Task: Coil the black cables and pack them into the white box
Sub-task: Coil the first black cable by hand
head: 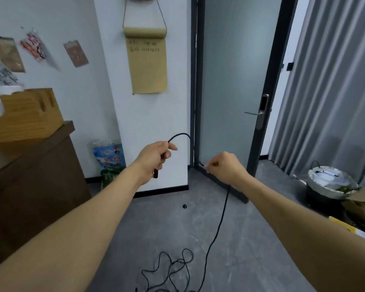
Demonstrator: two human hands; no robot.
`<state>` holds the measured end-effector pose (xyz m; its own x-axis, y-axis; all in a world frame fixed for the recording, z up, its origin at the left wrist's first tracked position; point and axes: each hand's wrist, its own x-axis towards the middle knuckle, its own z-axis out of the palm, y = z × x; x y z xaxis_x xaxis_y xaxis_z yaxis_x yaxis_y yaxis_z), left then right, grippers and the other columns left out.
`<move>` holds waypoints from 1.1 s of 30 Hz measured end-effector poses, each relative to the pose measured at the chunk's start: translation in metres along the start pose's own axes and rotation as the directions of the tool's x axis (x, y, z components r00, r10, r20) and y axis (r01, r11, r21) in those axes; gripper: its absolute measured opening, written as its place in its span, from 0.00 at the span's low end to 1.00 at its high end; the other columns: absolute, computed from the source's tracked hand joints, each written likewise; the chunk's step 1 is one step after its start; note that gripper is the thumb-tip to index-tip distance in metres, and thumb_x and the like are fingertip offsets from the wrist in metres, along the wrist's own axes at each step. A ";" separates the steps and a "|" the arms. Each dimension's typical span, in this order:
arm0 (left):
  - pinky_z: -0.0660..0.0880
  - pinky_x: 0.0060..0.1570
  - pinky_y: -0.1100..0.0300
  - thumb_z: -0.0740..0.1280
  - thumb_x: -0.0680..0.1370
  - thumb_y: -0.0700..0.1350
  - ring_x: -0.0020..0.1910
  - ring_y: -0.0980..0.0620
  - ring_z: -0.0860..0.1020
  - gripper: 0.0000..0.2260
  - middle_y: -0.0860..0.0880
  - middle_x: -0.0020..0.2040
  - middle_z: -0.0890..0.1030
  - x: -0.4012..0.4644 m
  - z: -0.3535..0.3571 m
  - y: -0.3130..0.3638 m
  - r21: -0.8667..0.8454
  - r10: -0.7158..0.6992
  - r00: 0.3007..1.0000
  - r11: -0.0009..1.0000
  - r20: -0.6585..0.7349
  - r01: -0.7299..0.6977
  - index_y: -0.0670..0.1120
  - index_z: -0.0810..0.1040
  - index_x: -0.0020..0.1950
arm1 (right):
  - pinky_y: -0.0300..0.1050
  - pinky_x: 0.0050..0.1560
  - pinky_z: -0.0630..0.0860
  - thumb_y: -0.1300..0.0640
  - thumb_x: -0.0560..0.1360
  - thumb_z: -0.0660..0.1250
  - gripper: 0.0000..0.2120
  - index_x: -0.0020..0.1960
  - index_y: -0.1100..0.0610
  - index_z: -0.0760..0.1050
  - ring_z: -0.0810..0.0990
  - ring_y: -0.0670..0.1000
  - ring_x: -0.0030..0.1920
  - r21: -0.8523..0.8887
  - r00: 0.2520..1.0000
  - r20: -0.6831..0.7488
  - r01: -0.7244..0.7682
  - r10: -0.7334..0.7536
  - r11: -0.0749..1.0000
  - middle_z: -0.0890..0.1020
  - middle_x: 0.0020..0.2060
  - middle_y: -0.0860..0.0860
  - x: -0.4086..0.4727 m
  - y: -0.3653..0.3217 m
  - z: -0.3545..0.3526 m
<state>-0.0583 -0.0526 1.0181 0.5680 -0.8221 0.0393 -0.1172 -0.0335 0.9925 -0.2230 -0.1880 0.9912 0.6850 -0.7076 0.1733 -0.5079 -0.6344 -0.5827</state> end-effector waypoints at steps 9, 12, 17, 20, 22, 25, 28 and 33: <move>0.74 0.51 0.58 0.56 0.83 0.43 0.45 0.49 0.78 0.14 0.45 0.45 0.81 -0.027 0.025 0.032 0.508 0.256 0.939 0.791 0.231 -0.341 0.38 0.79 0.50 | 0.43 0.50 0.74 0.57 0.78 0.63 0.08 0.47 0.58 0.81 0.77 0.50 0.46 -0.035 0.894 0.165 0.428 -0.417 0.903 0.78 0.41 0.46 -0.027 -0.069 -0.053; 0.75 0.42 0.67 0.54 0.83 0.41 0.36 0.56 0.78 0.14 0.47 0.38 0.81 -0.038 0.024 0.044 0.275 0.168 0.932 0.925 0.321 -0.262 0.39 0.79 0.48 | 0.44 0.48 0.75 0.56 0.75 0.68 0.06 0.45 0.58 0.80 0.78 0.50 0.43 0.065 0.906 0.009 0.422 -0.423 0.904 0.80 0.39 0.48 -0.030 -0.066 -0.066; 0.68 0.33 0.64 0.52 0.83 0.40 0.24 0.56 0.62 0.16 0.53 0.24 0.66 -0.052 0.021 0.061 0.026 0.031 0.902 0.999 0.431 -0.047 0.40 0.76 0.42 | 0.39 0.33 0.68 0.54 0.73 0.71 0.05 0.45 0.55 0.77 0.70 0.45 0.29 0.296 0.942 -0.013 0.323 -0.334 0.899 0.76 0.30 0.47 -0.030 -0.067 -0.074; 0.61 0.26 0.67 0.52 0.83 0.42 0.24 0.57 0.58 0.16 0.54 0.24 0.62 -0.055 0.017 0.063 -0.033 -0.004 0.895 0.999 0.445 0.021 0.41 0.75 0.41 | 0.35 0.30 0.64 0.52 0.75 0.67 0.10 0.38 0.55 0.79 0.65 0.43 0.26 0.291 0.941 0.055 0.304 -0.333 0.907 0.72 0.26 0.45 -0.035 -0.070 -0.073; 0.58 0.25 0.67 0.52 0.83 0.44 0.25 0.57 0.56 0.16 0.54 0.24 0.60 -0.056 0.016 0.061 -0.041 0.002 0.902 0.999 0.431 0.018 0.43 0.72 0.38 | 0.32 0.28 0.63 0.51 0.77 0.65 0.15 0.33 0.54 0.77 0.64 0.42 0.24 0.297 0.945 0.043 0.297 -0.323 0.908 0.71 0.26 0.47 -0.038 -0.075 -0.070; 0.53 0.24 0.67 0.53 0.83 0.46 0.24 0.58 0.55 0.17 0.55 0.25 0.59 -0.057 0.018 0.057 -0.044 0.060 0.933 0.998 0.355 -0.047 0.46 0.68 0.35 | 0.36 0.28 0.63 0.51 0.77 0.64 0.17 0.32 0.54 0.77 0.64 0.46 0.26 0.398 0.949 0.023 0.280 -0.314 0.874 0.71 0.28 0.52 -0.038 -0.081 -0.065; 0.53 0.21 0.69 0.54 0.83 0.45 0.21 0.59 0.55 0.17 0.56 0.23 0.59 -0.053 0.015 0.056 -0.178 0.101 0.975 0.982 0.197 -0.066 0.46 0.65 0.33 | 0.36 0.29 0.67 0.54 0.78 0.63 0.15 0.33 0.55 0.77 0.65 0.47 0.26 0.524 0.956 -0.013 0.256 -0.293 0.812 0.71 0.29 0.54 -0.036 -0.077 -0.055; 0.52 0.16 0.69 0.54 0.83 0.45 0.17 0.60 0.56 0.17 0.56 0.20 0.59 -0.038 -0.019 0.061 -0.451 0.031 0.995 0.889 -0.100 -0.073 0.47 0.64 0.33 | 0.38 0.33 0.68 0.56 0.79 0.62 0.13 0.37 0.57 0.77 0.66 0.46 0.26 0.508 0.986 0.000 0.143 -0.166 0.849 0.70 0.26 0.49 -0.031 -0.046 -0.035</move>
<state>-0.0719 -0.0126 1.0789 0.6426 -0.7619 0.0814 0.2221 0.2869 0.9319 -0.2387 -0.1474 1.0403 0.7600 -0.5924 0.2674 -0.0681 -0.4817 -0.8737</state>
